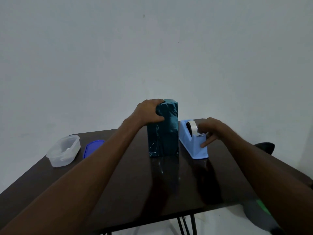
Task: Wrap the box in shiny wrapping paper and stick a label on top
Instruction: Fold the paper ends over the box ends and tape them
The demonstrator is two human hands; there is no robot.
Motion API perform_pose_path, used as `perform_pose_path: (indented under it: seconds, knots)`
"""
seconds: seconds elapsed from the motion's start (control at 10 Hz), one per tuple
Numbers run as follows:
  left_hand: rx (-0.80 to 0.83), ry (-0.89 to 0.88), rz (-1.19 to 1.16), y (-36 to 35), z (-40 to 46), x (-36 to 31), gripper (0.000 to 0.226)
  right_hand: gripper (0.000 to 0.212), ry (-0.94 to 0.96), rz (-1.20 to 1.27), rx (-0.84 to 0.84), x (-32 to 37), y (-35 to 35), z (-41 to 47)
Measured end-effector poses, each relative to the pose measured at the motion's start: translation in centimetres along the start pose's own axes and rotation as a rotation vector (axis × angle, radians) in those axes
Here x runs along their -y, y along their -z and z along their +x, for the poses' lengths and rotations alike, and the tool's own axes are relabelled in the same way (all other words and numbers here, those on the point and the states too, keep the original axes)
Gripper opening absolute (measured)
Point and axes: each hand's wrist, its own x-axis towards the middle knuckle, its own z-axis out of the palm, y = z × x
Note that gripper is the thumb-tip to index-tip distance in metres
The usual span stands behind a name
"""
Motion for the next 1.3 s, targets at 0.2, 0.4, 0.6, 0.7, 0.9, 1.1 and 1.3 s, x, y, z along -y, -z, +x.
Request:
perform_pose_path:
  seconds: [0.2,0.4,0.6,0.7,0.9,1.1,1.3]
  knots:
    - [-0.008,-0.004,0.004,0.0,-0.2,-0.1,0.085,0.014,0.01,0.119,0.006,0.4,-0.1,-0.5]
    - [-0.008,0.004,-0.009,0.1,-1.0,-0.1,0.086,0.012,0.056,0.416,-0.137,-1.7,-1.2,-1.6]
    - [-0.018,-0.01,-0.025,0.2,-1.2,-0.3,0.085,0.017,0.079,0.729,-0.321,-5.6,-3.7,-2.1]
    - [-0.012,-0.005,-0.029,0.2,-1.3,-0.2,0.085,0.023,0.07,0.742,-0.414,-7.2,-5.2,-1.9]
    - [-0.009,0.001,-0.035,0.3,-1.5,-0.4,0.086,0.023,0.089,0.646,-0.542,-7.3,-6.5,-2.2]
    - [-0.004,0.003,-0.038,0.4,-1.7,-0.5,0.087,0.022,0.028,0.622,-0.573,-8.2,-7.9,-2.8]
    - [0.003,0.002,-0.049,0.3,-1.6,-0.5,0.084,0.018,0.312,0.603,-0.479,-5.7,-5.9,-4.3]
